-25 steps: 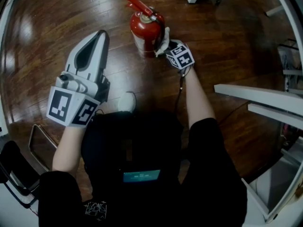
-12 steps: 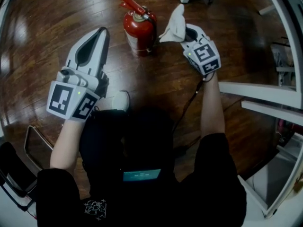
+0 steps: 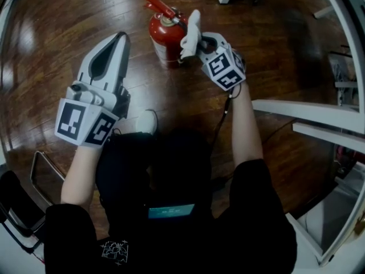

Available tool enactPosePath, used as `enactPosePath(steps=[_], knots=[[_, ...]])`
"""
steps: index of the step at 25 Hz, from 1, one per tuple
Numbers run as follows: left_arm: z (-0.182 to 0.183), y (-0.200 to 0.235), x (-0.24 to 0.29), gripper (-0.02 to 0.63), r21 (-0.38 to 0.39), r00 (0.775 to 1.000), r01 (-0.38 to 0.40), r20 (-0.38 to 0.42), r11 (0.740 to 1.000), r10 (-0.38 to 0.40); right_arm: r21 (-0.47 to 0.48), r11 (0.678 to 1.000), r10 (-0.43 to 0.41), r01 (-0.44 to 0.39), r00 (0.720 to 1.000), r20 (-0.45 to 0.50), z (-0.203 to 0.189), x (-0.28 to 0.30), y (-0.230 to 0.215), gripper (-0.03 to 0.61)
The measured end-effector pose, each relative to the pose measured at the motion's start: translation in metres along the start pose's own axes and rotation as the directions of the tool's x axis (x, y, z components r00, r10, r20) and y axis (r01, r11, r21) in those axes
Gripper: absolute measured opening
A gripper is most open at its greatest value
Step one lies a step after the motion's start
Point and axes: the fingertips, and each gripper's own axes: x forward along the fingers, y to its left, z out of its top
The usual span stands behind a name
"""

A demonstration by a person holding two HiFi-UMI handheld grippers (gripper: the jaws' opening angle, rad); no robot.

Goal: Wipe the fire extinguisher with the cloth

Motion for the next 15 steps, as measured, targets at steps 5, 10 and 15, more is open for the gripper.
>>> enactPosePath(steps=[5, 10, 15], knots=[[-0.002, 0.0, -0.004, 0.005, 0.008, 1.0, 0.001, -0.01, 1.0, -0.001, 0.09, 0.991, 0.108, -0.095, 0.984, -0.145, -0.069, 0.042, 0.046, 0.094], [-0.002, 0.006, -0.014, 0.005, 0.004, 1.0, -0.017, -0.007, 1.0, 0.017, 0.256, 0.957, 0.187, -0.134, 0.963, -0.196, -0.113, 0.069, 0.077, 0.094], [0.001, 0.005, -0.017, 0.005, 0.007, 1.0, -0.018, 0.002, 1.0, 0.018, 0.326, 0.938, 0.168, -0.114, 0.976, -0.14, -0.098, 0.048, 0.073, 0.094]])
